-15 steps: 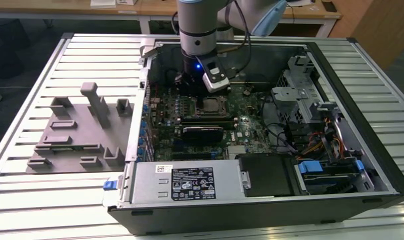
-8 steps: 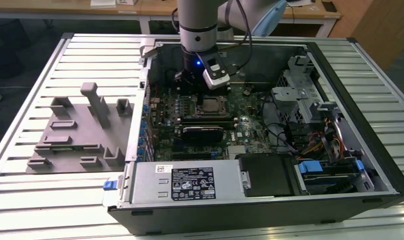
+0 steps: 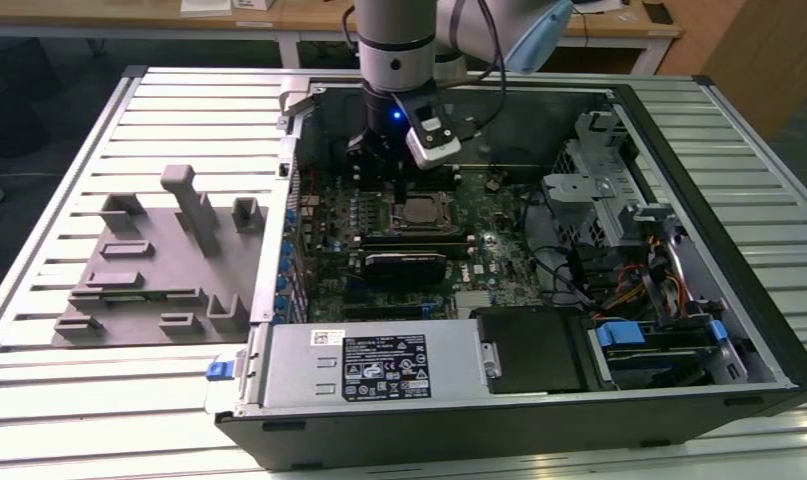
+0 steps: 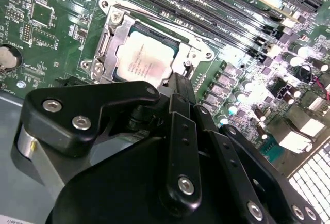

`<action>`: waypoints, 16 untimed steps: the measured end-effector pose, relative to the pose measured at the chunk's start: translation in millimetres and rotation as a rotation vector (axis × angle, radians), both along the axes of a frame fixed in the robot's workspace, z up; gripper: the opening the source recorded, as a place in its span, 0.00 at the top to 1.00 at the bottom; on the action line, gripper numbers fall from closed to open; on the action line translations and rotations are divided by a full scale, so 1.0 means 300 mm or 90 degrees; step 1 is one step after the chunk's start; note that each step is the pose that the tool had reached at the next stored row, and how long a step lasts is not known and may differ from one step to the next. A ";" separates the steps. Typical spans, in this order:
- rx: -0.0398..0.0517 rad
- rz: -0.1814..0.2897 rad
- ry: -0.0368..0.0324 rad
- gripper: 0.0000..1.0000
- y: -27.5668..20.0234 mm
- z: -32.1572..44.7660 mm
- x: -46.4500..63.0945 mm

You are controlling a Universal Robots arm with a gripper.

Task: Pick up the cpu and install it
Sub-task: 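Close the cpu cover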

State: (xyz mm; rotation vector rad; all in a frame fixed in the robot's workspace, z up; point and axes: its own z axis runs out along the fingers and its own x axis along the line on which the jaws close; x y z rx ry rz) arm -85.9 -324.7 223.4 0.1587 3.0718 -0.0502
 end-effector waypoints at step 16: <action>0.0000 0.000 0.0000 0.89 0.000 0.008 0.030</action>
